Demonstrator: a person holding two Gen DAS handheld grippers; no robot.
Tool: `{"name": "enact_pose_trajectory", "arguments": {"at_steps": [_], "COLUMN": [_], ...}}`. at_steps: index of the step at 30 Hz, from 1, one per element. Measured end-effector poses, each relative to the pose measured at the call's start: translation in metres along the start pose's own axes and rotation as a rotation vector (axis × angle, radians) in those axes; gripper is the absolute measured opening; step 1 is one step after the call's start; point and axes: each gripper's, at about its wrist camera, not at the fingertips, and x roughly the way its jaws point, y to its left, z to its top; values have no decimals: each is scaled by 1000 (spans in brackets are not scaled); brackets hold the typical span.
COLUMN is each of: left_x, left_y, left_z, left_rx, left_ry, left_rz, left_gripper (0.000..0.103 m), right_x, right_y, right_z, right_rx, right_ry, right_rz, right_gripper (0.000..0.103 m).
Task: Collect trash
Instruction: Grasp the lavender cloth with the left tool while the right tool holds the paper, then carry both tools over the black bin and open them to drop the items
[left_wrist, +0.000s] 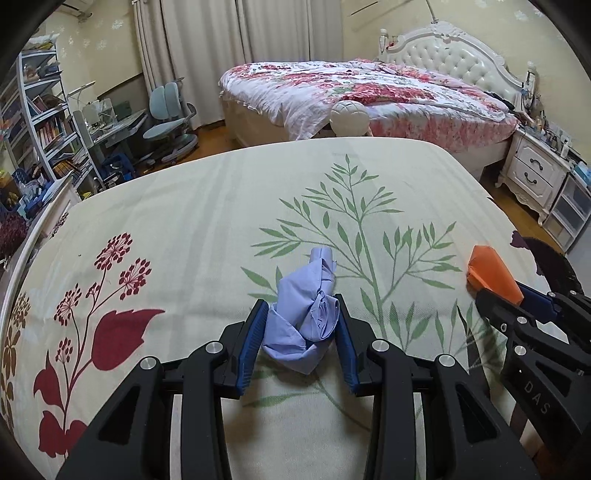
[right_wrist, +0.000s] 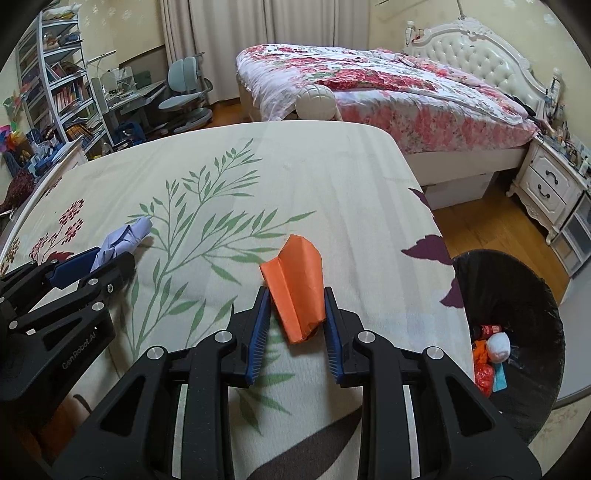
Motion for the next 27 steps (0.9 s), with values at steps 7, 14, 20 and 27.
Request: {"name": "enact_pose_trajectory", "arguments": {"at_steps": [7, 14, 20, 27], "left_x": [-13, -29, -39, -52], "left_y": [-5, -13, -24, -41], "left_z": [-16, -32, -42, -51], "left_rx": [0, 10, 19, 37], "left_ry": [-6, -19, -26, -46], "left_rz": [-9, -26, -48, -77], "left_gripper": [38, 38, 38, 38], "right_x": [-18, -38, -60, -86], "right_y": [0, -4, -11, -26], "right_z": [-22, -44, -60, -71], "right_rx": [6, 17, 36, 65], "right_ry": [-1, -7, -31, -73], "right_rz": [5, 8, 7, -16], "right_gripper": [27, 27, 27, 27]}}
